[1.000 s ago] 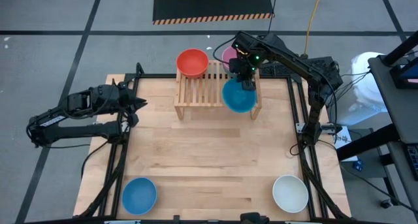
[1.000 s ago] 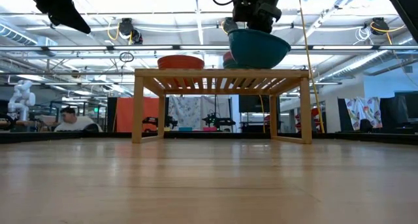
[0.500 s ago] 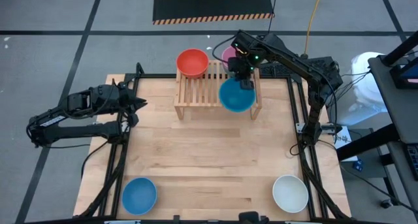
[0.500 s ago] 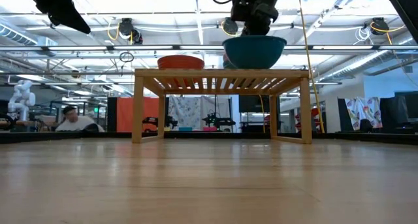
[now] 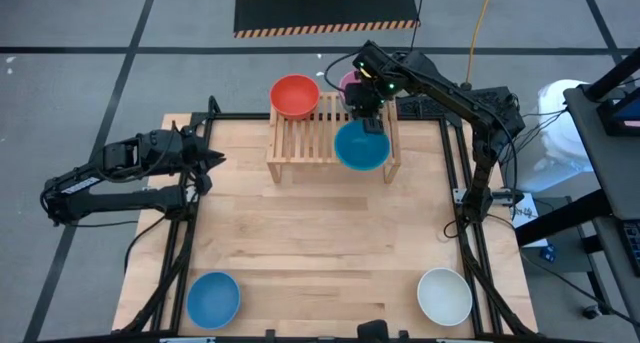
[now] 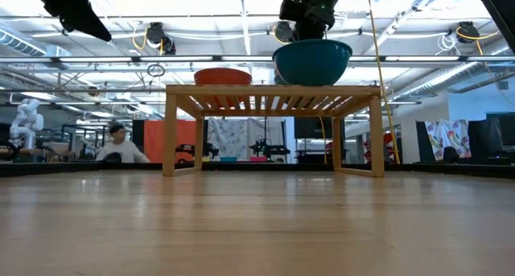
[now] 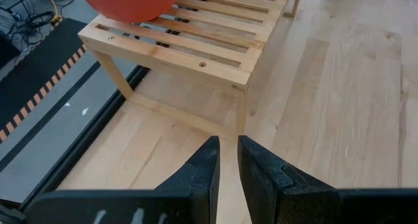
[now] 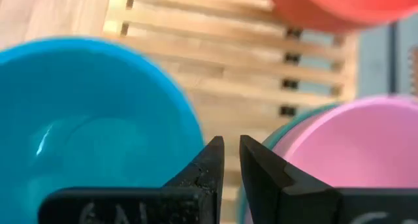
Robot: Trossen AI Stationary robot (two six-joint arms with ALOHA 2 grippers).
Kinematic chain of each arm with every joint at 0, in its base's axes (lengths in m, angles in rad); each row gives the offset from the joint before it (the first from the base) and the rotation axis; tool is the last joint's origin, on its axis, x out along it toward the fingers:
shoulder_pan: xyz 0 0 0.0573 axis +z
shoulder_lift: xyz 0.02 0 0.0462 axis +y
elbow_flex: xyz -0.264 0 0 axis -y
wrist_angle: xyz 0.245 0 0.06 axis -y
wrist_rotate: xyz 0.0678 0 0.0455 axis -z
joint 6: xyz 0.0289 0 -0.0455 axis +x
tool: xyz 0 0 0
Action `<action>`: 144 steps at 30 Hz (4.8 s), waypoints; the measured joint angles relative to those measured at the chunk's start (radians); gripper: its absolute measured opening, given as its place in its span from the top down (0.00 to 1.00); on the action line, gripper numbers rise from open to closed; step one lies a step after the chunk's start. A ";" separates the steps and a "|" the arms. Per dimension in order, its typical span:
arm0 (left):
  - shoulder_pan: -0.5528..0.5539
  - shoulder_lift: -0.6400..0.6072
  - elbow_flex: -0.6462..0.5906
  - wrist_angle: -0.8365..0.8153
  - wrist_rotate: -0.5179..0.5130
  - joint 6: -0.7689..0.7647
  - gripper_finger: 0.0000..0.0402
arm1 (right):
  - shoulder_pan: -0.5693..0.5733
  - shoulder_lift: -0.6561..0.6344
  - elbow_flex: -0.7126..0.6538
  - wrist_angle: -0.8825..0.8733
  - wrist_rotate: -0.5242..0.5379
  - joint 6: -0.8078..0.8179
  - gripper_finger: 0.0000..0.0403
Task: Place and stack bowls onto a shelf
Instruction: Put the dark blue bowl on the shelf, then stack the light blue bowl on the orange bowl on the shelf
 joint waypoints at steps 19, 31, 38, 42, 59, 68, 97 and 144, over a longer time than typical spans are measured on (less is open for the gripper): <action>0.000 0.000 0.000 0.001 0.000 -0.001 0.84 | 0.247 -0.258 0.002 -0.143 -0.213 0.184 0.89; 0.000 0.000 0.000 0.001 -0.002 -0.002 0.84 | 0.368 -0.232 -0.224 -0.217 -0.158 0.218 0.89; 0.000 0.000 0.000 0.001 -0.002 -0.001 0.84 | 0.368 -0.237 -0.402 -0.062 -0.158 0.199 0.91; 0.000 0.000 0.000 0.001 -0.001 0.000 0.84 | 0.368 -0.237 -0.422 -0.001 -0.156 0.218 0.95; 0.000 0.000 0.000 -0.009 0.000 0.001 0.84 | 0.373 -0.256 -0.423 0.049 -0.065 0.246 0.97; 0.000 0.006 0.102 -0.124 0.107 -0.073 0.84 | 0.395 -0.437 -0.425 0.199 -0.122 0.343 0.97; 0.000 0.133 0.415 -0.577 0.443 -0.367 0.85 | 0.400 -0.643 -0.424 0.442 0.080 0.440 0.97; -0.285 0.387 0.246 -0.470 0.578 -0.579 0.82 | 0.400 -0.665 -0.423 0.478 0.076 0.310 0.97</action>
